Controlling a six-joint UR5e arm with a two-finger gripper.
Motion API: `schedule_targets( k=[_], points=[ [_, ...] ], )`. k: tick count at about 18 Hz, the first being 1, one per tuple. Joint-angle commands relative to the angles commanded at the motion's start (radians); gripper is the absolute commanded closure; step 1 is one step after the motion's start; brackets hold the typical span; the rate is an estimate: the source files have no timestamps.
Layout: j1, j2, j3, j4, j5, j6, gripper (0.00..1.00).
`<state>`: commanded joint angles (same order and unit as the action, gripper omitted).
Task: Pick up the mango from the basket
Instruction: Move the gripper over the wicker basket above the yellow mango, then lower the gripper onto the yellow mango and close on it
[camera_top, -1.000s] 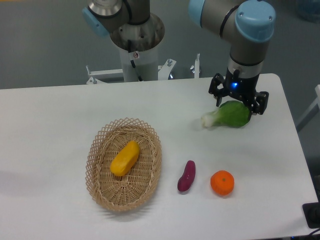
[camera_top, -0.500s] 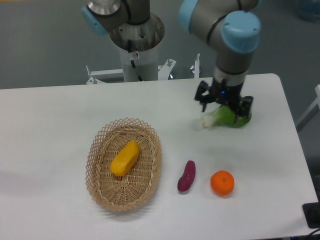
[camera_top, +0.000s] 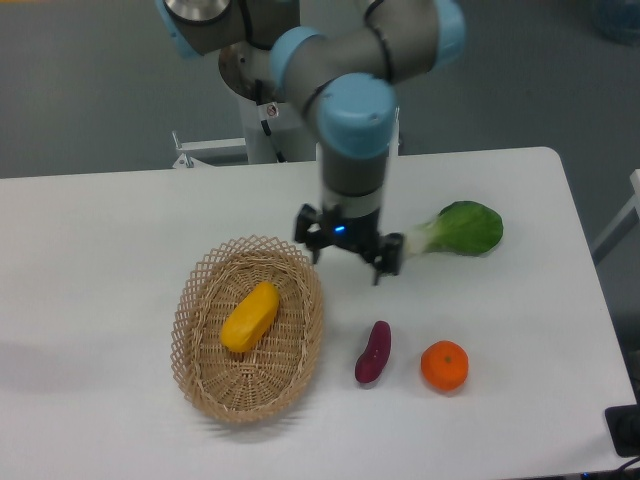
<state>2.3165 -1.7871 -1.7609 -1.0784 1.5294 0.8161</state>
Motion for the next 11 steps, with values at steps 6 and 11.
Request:
schedule_targets(
  k=[6,11],
  points=[
    [-0.094,-0.058,-0.094,0.187,0.000,-0.052,0.00],
    [-0.129,-0.124,-0.097,0.215,0.002,-0.057,0.00]
  ],
)
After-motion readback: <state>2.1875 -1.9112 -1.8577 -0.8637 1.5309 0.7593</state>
